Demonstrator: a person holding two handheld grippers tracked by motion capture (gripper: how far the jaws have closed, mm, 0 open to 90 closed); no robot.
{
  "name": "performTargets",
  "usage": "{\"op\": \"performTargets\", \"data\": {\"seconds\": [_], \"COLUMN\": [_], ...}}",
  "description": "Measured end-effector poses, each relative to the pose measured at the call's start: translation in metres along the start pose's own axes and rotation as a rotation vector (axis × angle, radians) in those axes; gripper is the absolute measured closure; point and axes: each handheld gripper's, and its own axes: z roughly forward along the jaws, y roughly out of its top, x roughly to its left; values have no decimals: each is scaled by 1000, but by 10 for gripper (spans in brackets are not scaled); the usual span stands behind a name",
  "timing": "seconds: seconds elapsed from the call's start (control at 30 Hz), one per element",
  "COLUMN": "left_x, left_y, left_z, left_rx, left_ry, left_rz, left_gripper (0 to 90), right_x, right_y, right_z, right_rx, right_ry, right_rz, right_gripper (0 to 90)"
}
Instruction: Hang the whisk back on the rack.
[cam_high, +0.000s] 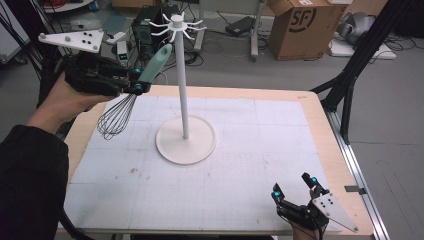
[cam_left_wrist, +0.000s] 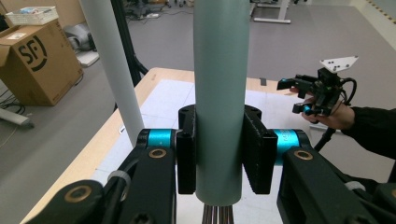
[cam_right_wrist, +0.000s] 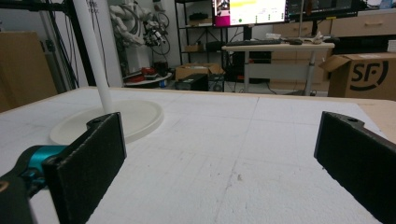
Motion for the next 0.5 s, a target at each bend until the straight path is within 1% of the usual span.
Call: {"op": "performTargets", "data": {"seconds": [0.03,0.1,0.13,0.17,0.2,0.33,0.5], "left_x": [1,2,3,3,3,3,3], "left_y": [0,-1,-1,0,0,-1,-1], "left_z": [1,1,2,3,4,9,13], "left_rx": [-6,-44,-59,-62,-63,-44,-61], "left_ry": [6,14,22,31,32,35,50], "left_rz": [-4,-10,-6,1,-2,3,2], "left_gripper": [697,697,697,697,697,697,697], "right_x": [0,0,0,0,0,0,1], "right_y": [0,0,0,0,0,0,1], "right_z": [0,-1,-1,-1,-1,-1,-1], "right_rx": [0,1,0,-1,-2,-2,-3], "right_ry": [-1,2,1,0,1,2,6], "right_rz": [-2,3,1,0,0,-1,6], "right_gripper": [11,11,11,11,11,11,11]}}
